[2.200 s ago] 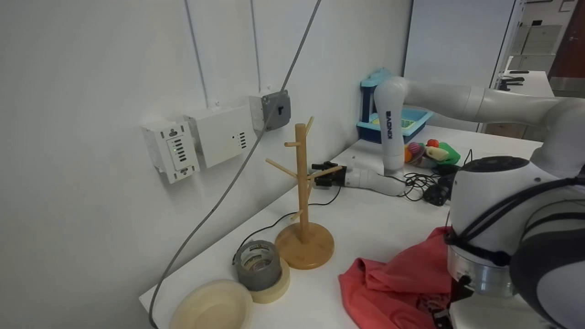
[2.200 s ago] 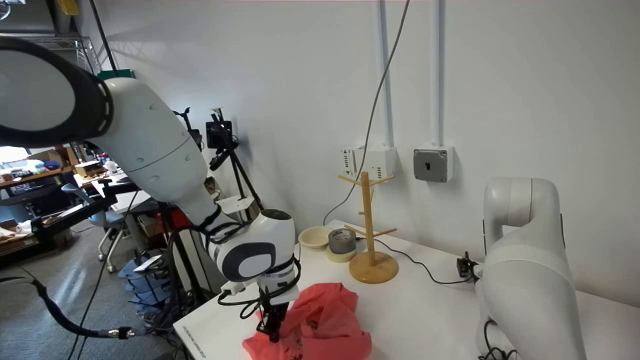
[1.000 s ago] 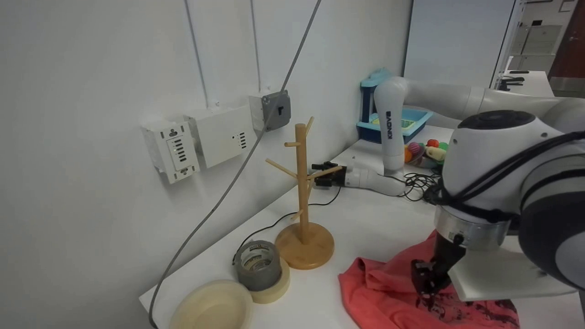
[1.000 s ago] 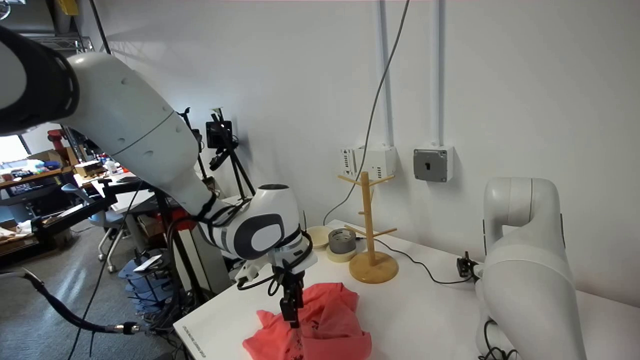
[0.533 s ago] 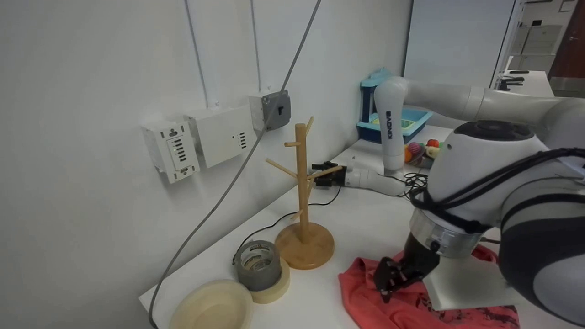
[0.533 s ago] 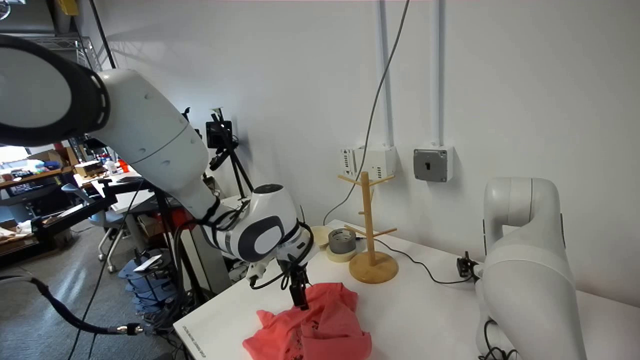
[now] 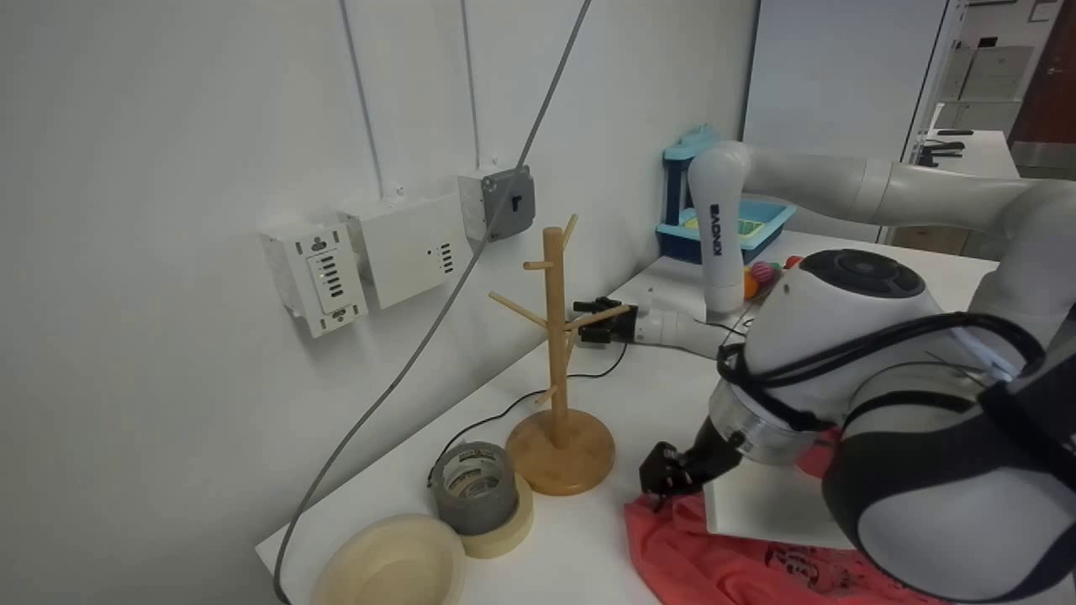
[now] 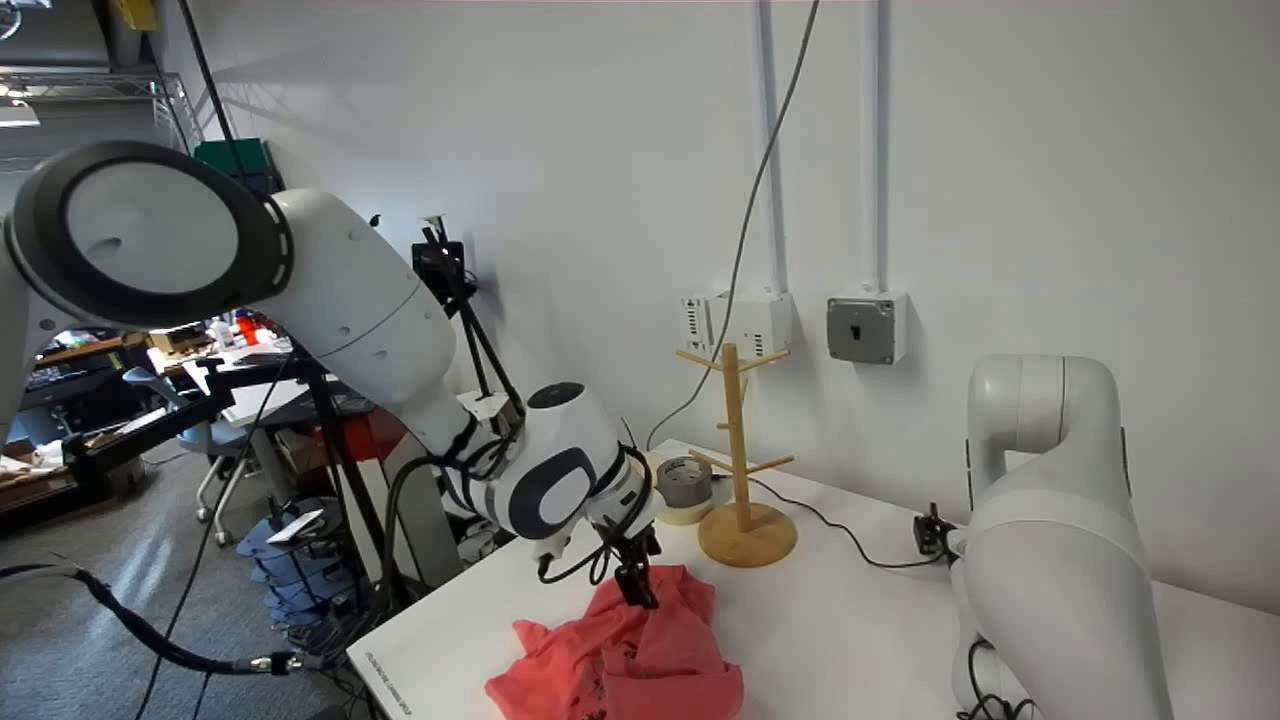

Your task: Fold the sweatshirt on the table then unfold it

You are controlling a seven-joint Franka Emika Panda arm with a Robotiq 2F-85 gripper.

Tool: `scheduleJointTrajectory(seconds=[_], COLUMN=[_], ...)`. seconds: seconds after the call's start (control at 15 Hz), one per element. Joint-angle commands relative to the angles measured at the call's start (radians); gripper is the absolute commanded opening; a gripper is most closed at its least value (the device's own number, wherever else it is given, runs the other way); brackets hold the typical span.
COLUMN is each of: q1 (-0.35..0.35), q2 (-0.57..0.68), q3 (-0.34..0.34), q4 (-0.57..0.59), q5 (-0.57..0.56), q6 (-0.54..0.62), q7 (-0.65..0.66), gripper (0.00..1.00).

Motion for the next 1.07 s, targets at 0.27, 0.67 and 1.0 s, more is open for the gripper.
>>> scheduleJointTrajectory(seconds=[0.27, 0.67, 1.0], q1=[0.182, 0.290, 0.352], q2=[0.107, 0.092, 0.086], q3=[-0.204, -0.302, -0.368], q4=[0.095, 0.079, 0.065], q5=[0.007, -0.022, -0.036], q6=[-0.019, -0.046, -0.066], q7=[0.163, 0.224, 0.253], gripper=[0.98, 1.00, 0.97])
